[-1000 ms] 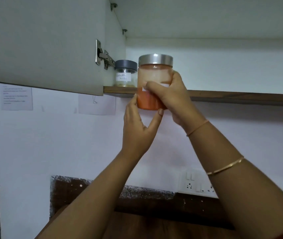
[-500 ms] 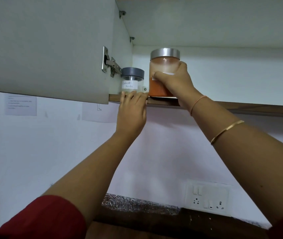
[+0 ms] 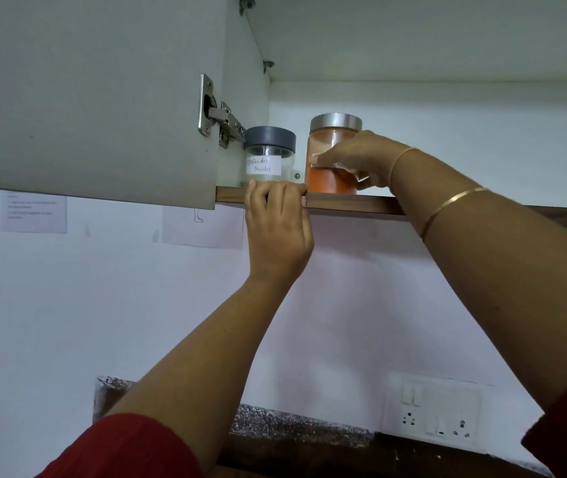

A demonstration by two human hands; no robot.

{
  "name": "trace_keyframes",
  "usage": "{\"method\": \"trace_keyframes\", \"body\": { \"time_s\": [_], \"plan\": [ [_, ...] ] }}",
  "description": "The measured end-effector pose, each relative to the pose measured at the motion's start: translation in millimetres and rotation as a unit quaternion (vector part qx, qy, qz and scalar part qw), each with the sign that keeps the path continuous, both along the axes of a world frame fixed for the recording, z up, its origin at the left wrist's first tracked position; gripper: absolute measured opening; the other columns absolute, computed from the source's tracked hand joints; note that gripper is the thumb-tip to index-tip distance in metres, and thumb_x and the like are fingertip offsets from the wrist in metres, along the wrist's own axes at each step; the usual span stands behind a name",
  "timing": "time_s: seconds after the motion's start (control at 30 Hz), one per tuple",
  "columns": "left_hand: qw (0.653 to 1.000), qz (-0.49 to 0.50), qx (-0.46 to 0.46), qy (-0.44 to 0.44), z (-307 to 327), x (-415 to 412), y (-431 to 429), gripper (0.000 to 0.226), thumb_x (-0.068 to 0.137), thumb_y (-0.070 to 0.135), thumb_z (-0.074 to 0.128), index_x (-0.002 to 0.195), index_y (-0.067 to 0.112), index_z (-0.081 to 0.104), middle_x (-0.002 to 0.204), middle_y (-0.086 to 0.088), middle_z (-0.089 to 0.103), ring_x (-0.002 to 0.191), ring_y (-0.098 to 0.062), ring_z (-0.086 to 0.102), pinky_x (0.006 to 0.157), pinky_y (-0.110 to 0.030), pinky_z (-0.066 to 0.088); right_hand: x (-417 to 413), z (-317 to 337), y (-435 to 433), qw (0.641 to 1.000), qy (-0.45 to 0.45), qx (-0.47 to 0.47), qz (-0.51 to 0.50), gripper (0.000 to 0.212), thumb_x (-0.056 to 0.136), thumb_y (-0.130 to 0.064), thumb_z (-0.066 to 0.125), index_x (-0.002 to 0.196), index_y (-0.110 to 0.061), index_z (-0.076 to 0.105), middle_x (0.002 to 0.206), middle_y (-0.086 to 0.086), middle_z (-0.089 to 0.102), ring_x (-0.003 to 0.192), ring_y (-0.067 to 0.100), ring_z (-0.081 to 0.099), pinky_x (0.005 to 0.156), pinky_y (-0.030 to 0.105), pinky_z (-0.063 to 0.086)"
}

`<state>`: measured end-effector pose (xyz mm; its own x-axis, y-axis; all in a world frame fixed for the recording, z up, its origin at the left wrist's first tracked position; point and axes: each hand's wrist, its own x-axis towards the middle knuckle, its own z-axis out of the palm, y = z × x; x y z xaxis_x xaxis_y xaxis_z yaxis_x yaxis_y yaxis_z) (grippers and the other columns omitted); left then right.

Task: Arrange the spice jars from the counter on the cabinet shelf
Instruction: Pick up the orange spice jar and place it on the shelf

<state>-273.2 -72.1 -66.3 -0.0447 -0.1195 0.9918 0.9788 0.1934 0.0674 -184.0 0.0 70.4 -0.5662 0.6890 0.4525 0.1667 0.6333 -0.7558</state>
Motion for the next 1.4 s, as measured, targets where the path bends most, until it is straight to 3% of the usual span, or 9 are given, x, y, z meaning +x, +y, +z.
{"method": "trace_keyframes", "body": {
  "time_s": [0.17,0.23,0.47,0.67,0.77,1.0,1.13,1.23,1.4],
  "plan": [
    [1.000,0.000,0.022,0.012,0.0,-4.7,6.6,0.025,0.087,0.012,0.041,0.098,0.004,0.062,0.095,-0.013,0.061,0.099,-0.034,0.053,0.107,-0.045,0.030,-15.7,7.2,11.0,0.996,-0.085,0.003,-0.006,0.064,0.085,-0.030,0.068,0.138,-0.015,0.035,0.137,0.013,0.045,0.121,0.034,0.047,0.097,0.044,0.045],
    [1.000,-0.001,0.029,0.012,0.3,-6.1,9.5,0.027,0.088,0.013,0.040,0.098,0.004,0.063,0.095,-0.013,0.061,0.099,-0.033,0.053,0.107,-0.044,0.030,-20.6,10.2,13.5,0.994,-0.111,0.008,-0.012,0.064,0.088,-0.031,0.065,0.140,-0.014,0.032,0.140,0.015,0.042,0.125,0.036,0.045,0.103,0.047,0.042],
    [0.999,-0.013,0.039,0.017,0.1,-9.9,14.3,0.029,0.088,0.014,0.038,0.098,0.004,0.063,0.095,-0.013,0.061,0.100,-0.033,0.053,0.107,-0.042,0.027,-35.7,10.3,21.4,0.991,-0.134,0.015,-0.019,0.067,0.089,-0.032,0.064,0.143,-0.012,0.030,0.142,0.016,0.042,0.126,0.037,0.045,0.105,0.048,0.041],
    [0.999,-0.018,0.034,0.014,0.4,-8.3,11.6,0.027,0.088,0.013,0.039,0.097,0.004,0.063,0.095,-0.012,0.061,0.101,-0.031,0.051,0.109,-0.040,0.024,-37.1,4.9,23.3,0.993,-0.106,0.049,-0.022,0.071,0.081,-0.042,0.070,0.137,-0.013,0.039,0.138,0.013,0.047,0.125,0.033,0.047,0.104,0.048,0.042],
    [1.000,-0.015,0.020,0.006,-0.2,-5.3,7.9,0.026,0.089,0.010,0.039,0.097,0.003,0.063,0.095,-0.013,0.061,0.100,-0.034,0.054,0.109,-0.043,0.027,-32.3,-1.8,18.1,0.987,-0.154,0.053,-0.014,0.065,0.080,-0.050,0.068,0.129,-0.013,0.047,0.133,0.012,0.051,0.123,0.032,0.049,0.106,0.047,0.039],
    [0.999,-0.005,-0.039,-0.007,2.7,6.5,-10.6,0.022,0.090,0.006,0.044,0.099,0.002,0.063,0.095,-0.013,0.064,0.099,-0.032,0.057,0.112,-0.041,0.022,-5.2,-4.9,-12.8,0.952,-0.291,0.086,-0.048,0.047,0.092,-0.022,0.057,0.135,-0.008,0.045,0.138,0.015,0.049,0.127,0.031,0.047,0.110,0.040,0.035],
    [0.996,-0.019,-0.086,-0.033,6.2,11.4,-24.0,0.024,0.092,0.004,0.044,0.106,0.003,0.063,0.101,-0.011,0.064,0.106,-0.028,0.055,0.115,-0.039,0.016,8.9,-10.5,-29.4,0.959,-0.243,0.127,-0.071,0.042,0.089,-0.015,0.060,0.129,-0.006,0.049,0.133,0.016,0.052,0.124,0.031,0.049,0.104,0.036,0.040],
    [0.992,-0.020,-0.109,-0.052,6.7,19.2,-29.8,0.026,0.093,0.005,0.043,0.111,0.004,0.061,0.108,-0.010,0.063,0.116,-0.025,0.051,0.117,-0.041,0.015,12.8,-30.1,-32.6,0.965,-0.108,0.201,-0.131,0.019,0.088,-0.013,0.056,0.106,-0.010,0.055,0.115,0.015,0.060,0.104,0.029,0.057,0.078,0.029,0.041],
    [0.986,-0.001,-0.155,-0.061,7.4,25.3,-35.6,0.030,0.094,0.008,0.039,0.119,0.007,0.057,0.118,-0.008,0.060,0.125,-0.023,0.043,0.117,-0.042,0.012,14.8,-74.4,-42.4,0.892,0.039,0.399,-0.207,0.028,0.093,-0.021,0.043,0.091,-0.002,0.064,0.094,0.016,0.064,0.087,0.032,0.061,0.063,0.034,0.039]
  ]
}}
